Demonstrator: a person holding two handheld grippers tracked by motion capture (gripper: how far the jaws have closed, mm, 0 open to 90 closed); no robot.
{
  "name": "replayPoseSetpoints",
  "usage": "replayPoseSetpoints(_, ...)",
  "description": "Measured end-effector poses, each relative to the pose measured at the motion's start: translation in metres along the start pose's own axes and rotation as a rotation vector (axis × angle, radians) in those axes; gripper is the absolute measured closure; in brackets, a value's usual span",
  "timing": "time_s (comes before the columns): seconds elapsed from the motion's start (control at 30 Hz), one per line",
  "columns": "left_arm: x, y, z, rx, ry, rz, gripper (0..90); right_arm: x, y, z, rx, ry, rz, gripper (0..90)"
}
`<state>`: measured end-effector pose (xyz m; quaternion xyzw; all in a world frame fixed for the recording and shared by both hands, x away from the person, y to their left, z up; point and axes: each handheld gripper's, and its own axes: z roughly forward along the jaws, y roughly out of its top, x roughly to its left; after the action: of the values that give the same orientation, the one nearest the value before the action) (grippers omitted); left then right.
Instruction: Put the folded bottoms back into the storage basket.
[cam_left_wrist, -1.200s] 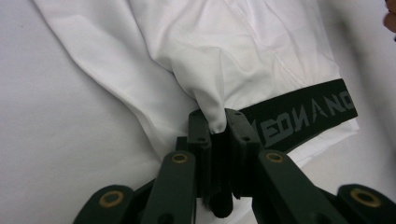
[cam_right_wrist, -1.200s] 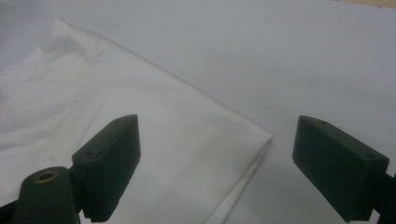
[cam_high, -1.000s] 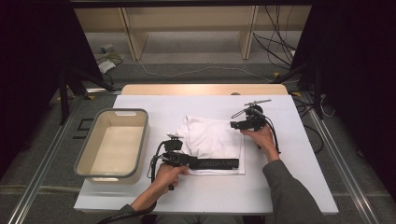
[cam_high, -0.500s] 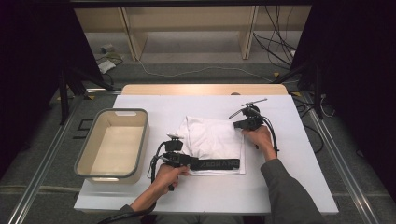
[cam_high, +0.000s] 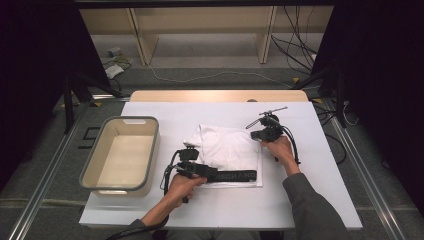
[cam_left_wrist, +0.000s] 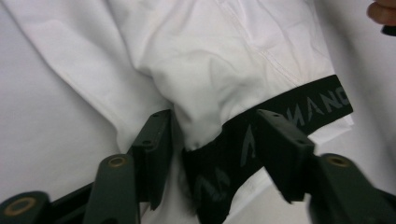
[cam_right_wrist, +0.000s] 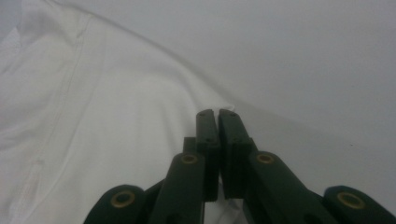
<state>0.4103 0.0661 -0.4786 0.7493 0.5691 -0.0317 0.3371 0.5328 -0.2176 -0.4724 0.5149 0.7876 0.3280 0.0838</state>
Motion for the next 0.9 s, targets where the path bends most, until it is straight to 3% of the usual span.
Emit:
replayPoseSetpoints(0.07, -0.001, 0.001, 0.001, -0.006, 0.025, 0.011, 62.6, 0.001, 0.001, -0.004, -0.01, 0.005, 0.001, 88.3)
replayPoseSetpoints(0.1, 0.002, 0.001, 0.003, -0.009, 0.0, -0.017, 69.8, 0.0, 0.001, -0.006, -0.019, 0.008, 0.001, 88.3)
replayPoseSetpoints(0.13, 0.002, 0.001, 0.003, -0.009, 0.0, -0.017, 73.8, 0.0, 0.001, -0.006, -0.019, 0.008, 0.001, 88.3)
replayPoseSetpoints(0.17, 0.007, 0.004, 0.004, -0.001, -0.035, -0.036, 76.9, 0.0, 0.002, -0.008, -0.033, 0.019, 0.01, 88.3)
replayPoseSetpoints(0.23, 0.006, 0.004, 0.004, -0.005, -0.04, -0.029, 80.2, 0.0, 0.002, -0.01, -0.034, 0.024, 0.012, 88.4)
replayPoseSetpoints(0.4, 0.011, 0.007, -0.004, -0.023, -0.118, -0.062, 81.7, 0.0, 0.003, -0.013, -0.05, 0.039, 0.018, 88.5)
replayPoseSetpoints(0.53, 0.009, 0.011, -0.013, -0.041, -0.15, -0.056, 81.8, 0.0, 0.006, -0.019, -0.08, 0.052, 0.031, 88.6)
replayPoseSetpoints(0.63, 0.005, 0.016, -0.024, -0.06, -0.197, -0.053, 81.9, 0.001, 0.01, -0.029, -0.111, 0.065, 0.043, 88.6)
replayPoseSetpoints(0.9, 0.003, 0.018, -0.035, -0.067, -0.236, -0.042, 81.9, 0.007, 0.016, -0.041, -0.143, 0.075, 0.039, 88.7)
